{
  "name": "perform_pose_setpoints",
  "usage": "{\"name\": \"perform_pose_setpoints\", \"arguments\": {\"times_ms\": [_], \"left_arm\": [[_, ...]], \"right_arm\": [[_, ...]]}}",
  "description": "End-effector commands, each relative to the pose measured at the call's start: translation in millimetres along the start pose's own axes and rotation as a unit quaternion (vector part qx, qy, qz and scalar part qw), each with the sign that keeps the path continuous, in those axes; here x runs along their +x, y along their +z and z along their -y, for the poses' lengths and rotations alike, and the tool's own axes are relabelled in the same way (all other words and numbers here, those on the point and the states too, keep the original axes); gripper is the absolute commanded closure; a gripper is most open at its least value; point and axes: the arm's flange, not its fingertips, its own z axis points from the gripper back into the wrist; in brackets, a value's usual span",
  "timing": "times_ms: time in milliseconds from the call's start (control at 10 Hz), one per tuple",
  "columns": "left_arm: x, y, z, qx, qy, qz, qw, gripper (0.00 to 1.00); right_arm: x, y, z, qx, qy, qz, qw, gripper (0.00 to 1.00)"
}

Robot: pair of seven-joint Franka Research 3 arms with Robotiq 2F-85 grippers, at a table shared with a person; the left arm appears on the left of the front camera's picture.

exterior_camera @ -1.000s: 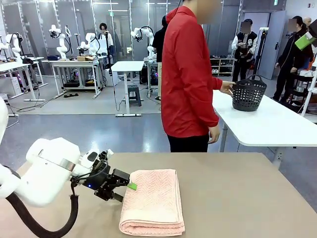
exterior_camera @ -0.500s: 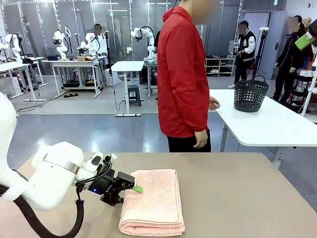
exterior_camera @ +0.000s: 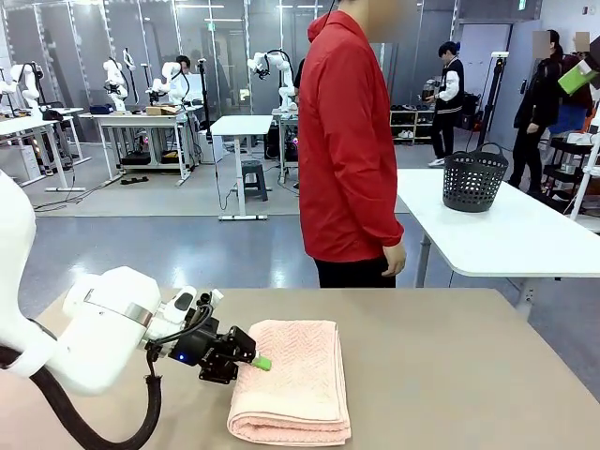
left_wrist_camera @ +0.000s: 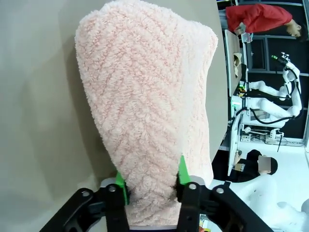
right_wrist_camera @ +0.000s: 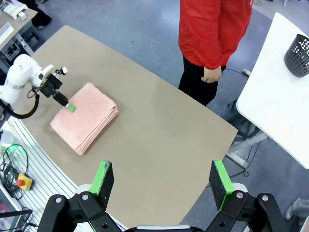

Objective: Fold the towel.
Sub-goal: Pick up the 100 cm Hotel Towel and place it on the left side of the table.

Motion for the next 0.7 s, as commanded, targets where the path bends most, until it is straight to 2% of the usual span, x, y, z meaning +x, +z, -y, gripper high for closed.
{"name": "perform_pose_setpoints", "arguments": {"times_ms": [0,100,400,600], "left_arm": [[1.9,-0.7,-6.8,-0.018,-0.012,0.001,1.0,0.94],[3.3,3.9,-8.4,-0.021,-0.014,0.0,1.0,1.0],[6.0,26.5,-14.3,-0.02,-0.026,0.0,0.999,1.0],[12.4,70.6,-22.7,-0.021,-0.027,-0.021,0.999,1.0]], "right_arm": [[-0.9,1.3,-0.8,0.004,0.001,0.0,1.0,0.0],[-0.9,1.3,-0.8,0.004,0.001,0.0,1.0,0.0],[-0.9,1.3,-0.8,0.004,0.001,0.0,1.0,0.0],[-0.9,1.3,-0.8,0.004,0.001,0.0,1.0,0.0]]}}
